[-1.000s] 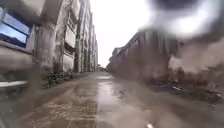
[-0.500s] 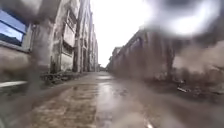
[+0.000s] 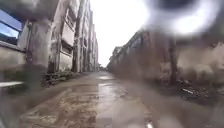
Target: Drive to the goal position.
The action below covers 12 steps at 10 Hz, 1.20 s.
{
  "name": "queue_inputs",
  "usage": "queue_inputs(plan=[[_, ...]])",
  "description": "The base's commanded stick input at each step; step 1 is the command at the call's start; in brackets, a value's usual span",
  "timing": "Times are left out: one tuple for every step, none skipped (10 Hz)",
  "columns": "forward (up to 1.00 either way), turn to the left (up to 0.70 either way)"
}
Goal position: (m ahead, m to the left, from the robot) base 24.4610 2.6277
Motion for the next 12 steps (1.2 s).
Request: queue_inputs(plan=[[0.50, 0.02], [0.50, 0.02], [0.50, 0.02], [0.50, 0.02], [0.50, 0.02], [0.50, 0.02], [0.50, 0.02], [0.50, 0.02], [0.50, 0.02], [0.50, 0.02], [0.50, 0.02], [0.50, 0.02]])
